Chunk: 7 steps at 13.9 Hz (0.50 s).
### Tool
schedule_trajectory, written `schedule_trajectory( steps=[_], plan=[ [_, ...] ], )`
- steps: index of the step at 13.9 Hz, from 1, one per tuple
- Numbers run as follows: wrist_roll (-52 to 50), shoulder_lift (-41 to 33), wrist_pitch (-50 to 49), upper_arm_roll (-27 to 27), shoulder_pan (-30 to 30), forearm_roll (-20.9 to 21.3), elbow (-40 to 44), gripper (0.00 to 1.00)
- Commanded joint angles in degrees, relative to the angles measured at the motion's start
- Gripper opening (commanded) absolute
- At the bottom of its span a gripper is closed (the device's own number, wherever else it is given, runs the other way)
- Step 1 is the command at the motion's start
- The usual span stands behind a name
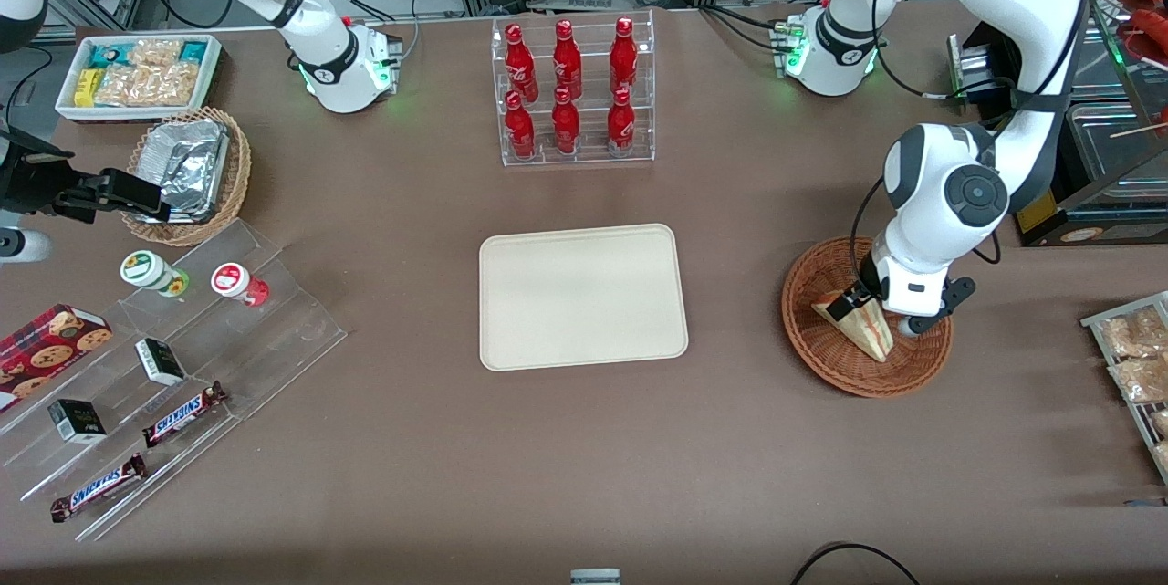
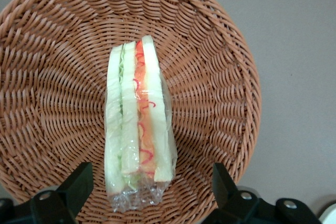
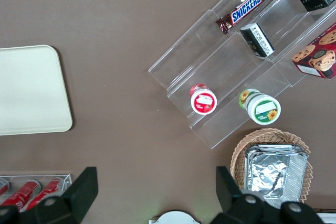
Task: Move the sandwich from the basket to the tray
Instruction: 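Lower the left gripper and close it on the wrapped sandwich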
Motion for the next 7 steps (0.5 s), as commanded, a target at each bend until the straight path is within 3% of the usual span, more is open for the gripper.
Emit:
schedule_trajectory(
  steps=[1, 4, 5, 6, 7],
  plan=[
    [-1.85, 0.97, 0.94, 0.51, -0.41, 3.11, -0.10, 0.99],
    [-1.85, 2.20, 1.38, 0.78, -0.06, 4.18, 0.07, 0.96],
    [-1.85, 2.73, 2.17, 0.78, -0.06, 4.18, 0.16, 0.91],
    [-2.90, 3.17, 2.70, 0.78, -0.06, 4.18, 0.25, 0.68],
    [-3.87, 3.43, 2.70, 0.78, -0.06, 4.18, 0.42, 0.36]
  ],
)
